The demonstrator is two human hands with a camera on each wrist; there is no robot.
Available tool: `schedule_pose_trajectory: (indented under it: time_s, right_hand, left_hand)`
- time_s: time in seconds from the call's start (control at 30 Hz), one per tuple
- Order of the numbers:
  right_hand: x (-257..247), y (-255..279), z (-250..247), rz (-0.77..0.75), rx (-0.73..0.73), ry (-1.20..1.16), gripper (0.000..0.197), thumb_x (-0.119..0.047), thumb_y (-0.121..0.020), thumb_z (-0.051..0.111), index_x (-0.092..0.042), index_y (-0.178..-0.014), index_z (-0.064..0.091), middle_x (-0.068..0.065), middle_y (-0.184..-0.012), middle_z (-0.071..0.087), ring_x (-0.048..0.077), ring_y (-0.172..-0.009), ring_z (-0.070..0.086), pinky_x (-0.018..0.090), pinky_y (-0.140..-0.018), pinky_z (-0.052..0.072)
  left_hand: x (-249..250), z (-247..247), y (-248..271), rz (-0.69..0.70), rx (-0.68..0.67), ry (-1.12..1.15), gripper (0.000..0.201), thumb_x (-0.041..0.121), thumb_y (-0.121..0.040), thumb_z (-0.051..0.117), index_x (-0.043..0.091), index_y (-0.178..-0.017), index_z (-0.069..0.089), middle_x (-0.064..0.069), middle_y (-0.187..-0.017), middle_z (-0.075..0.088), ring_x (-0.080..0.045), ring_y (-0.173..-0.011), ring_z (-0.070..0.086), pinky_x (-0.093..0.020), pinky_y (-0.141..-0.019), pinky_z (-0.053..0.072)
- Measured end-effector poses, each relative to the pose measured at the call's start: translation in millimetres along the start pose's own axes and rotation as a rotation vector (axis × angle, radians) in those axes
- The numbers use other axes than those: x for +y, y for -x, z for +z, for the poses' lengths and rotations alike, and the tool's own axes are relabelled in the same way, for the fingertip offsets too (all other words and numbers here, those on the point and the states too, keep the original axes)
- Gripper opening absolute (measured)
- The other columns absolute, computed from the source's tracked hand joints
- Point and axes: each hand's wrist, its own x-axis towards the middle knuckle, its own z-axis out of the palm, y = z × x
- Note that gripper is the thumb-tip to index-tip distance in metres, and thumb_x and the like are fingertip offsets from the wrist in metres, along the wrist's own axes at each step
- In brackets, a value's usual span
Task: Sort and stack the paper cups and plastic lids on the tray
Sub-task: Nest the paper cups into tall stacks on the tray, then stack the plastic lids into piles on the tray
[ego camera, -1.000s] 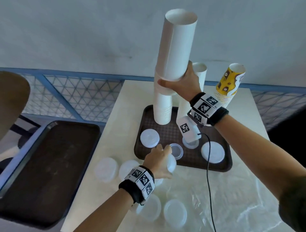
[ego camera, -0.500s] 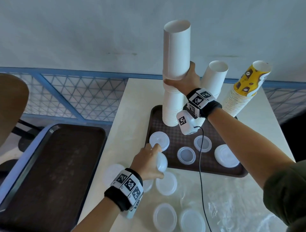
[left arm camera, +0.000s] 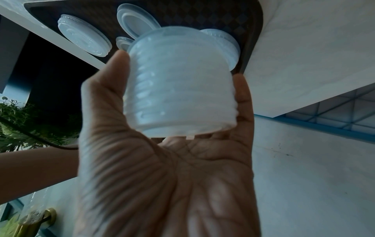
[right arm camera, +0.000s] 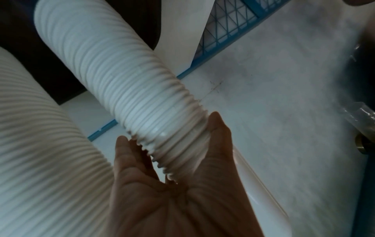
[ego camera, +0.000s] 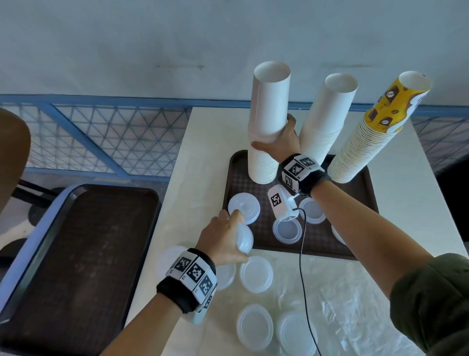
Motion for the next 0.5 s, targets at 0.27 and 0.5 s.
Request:
schedule_pose_trajectory:
  time_s: [0.27, 0.5]
  right_hand:
    - [54, 58, -31, 0.025, -0.239, 0.018, 0.086, -0.028, -0.077, 0.074, -0.014, -0.144, 0.022, 0.014, -0.132, 0.05, 0.025, -0.124, 0.047, 0.031, -0.099, 0.037]
    - [166, 151, -107, 0.174, -0.18, 0.021, 0.039, -0.017, -0.077, 0.074, -0.01, -0.113, 0.059, 0.009, -0.097, 0.067, 0.022, -0.089, 0.065, 0.027, -0.084, 0.05]
  left_hand:
    - [20, -3, -26, 0.011, -0.017, -0.044, 0.073, 0.031, -0.059, 0.079, 0.018, -0.118, 0.039, -0.008, -0.113, 0.043, -0.029, -0.099, 0.052, -0.04, -0.081, 0.05]
    - [66, 1, -82, 0.09, -0.033, -0.086, 0.075, 0.033, -0.056, 0.082, 0.016, -0.117, 0.041, -0.012, -0.115, 0.046, -0.031, -0.102, 0.052, -0.038, -0.079, 0.046]
